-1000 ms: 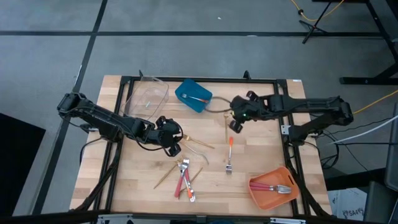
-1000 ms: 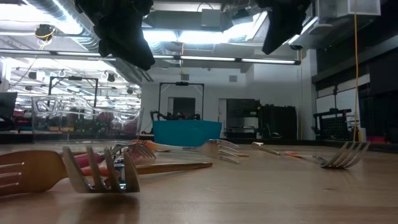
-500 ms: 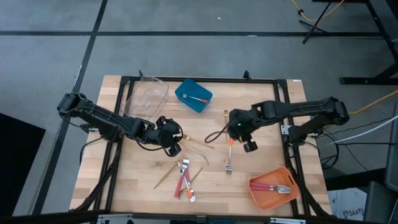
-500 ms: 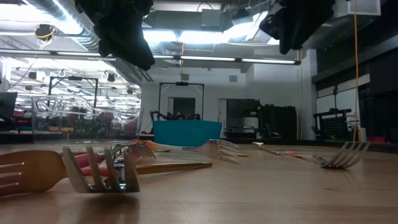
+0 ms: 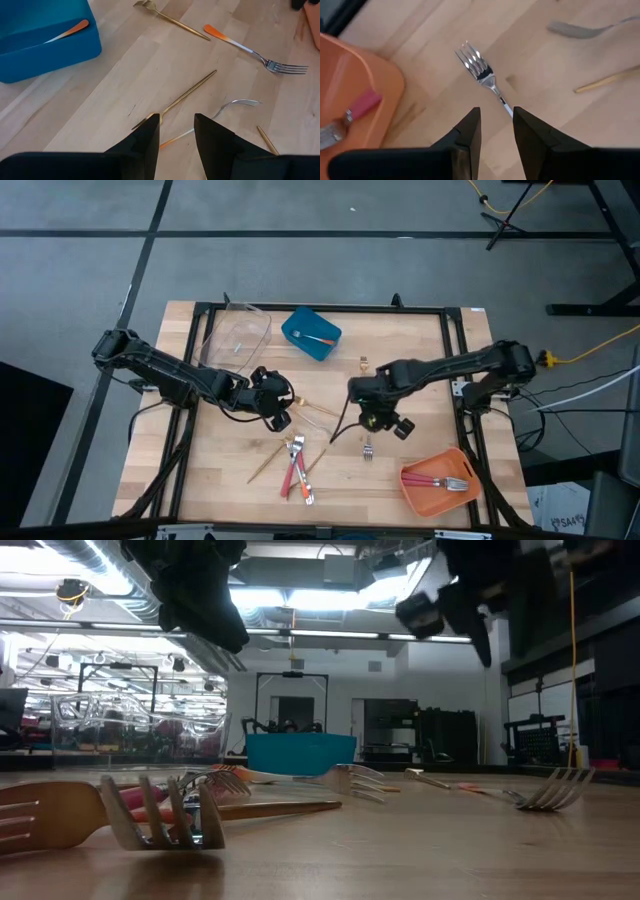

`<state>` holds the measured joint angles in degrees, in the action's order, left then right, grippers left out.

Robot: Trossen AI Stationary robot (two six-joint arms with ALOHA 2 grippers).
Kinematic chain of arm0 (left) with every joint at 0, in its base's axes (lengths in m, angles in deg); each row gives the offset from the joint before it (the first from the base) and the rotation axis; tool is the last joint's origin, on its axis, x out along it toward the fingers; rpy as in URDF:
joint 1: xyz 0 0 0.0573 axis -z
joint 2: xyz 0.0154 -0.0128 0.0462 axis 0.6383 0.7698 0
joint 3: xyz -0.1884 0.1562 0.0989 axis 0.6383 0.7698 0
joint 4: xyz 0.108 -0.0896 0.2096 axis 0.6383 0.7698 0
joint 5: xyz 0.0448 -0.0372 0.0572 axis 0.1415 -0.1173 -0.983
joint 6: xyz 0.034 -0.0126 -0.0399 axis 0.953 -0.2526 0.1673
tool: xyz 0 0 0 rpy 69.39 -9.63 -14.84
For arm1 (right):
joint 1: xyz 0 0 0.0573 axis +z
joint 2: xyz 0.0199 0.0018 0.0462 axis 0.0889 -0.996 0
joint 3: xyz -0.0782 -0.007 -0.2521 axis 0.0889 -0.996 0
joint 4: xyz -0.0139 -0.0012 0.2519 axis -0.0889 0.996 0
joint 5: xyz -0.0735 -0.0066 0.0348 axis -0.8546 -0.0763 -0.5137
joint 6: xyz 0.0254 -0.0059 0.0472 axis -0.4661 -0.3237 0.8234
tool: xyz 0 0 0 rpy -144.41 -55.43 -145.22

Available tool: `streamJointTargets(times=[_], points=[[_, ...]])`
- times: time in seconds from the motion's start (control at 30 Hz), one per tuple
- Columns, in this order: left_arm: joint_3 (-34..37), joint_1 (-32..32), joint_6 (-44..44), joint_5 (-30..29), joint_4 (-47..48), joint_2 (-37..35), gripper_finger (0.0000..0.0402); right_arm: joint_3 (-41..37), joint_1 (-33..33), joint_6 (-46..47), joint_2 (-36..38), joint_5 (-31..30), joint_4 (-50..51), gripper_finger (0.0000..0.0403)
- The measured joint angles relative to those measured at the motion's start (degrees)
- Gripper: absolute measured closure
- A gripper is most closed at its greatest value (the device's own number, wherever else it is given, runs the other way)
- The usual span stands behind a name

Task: Sort silverware by color (type)
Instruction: Put the orange fork into the blue bin

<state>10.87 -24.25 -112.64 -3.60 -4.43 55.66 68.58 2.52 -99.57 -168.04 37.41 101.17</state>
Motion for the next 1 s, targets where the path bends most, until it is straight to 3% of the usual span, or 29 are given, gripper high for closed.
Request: streamJointTargets(times=[0.13, 0.4, 0.77, 1.0], points=[[0.0, 0.0, 0.0, 0.0, 0.0, 0.0, 0.0286, 0.0, 0.7, -3.8, -3.9, -0.9, -0.2, 0.0302], [0.0, 0.0, 0.0, 0.0, 0.0, 0.0, 0.0286, 0.0, 2.8, -8.2, -9.7, -11.6, -1.2, 0.0302], [0.0, 0.0, 0.0, 0.0, 0.0, 0.0, 0.0286, 0.0, 6.8, -8.5, -10.9, -15.6, -5.4, 0.0302], [0.0, 0.0, 0.0, 0.0, 0.0, 0.0, 0.0286, -5.8, 7.5, -8.1, -11.2, -16.6, -9.0, 0.0302]])
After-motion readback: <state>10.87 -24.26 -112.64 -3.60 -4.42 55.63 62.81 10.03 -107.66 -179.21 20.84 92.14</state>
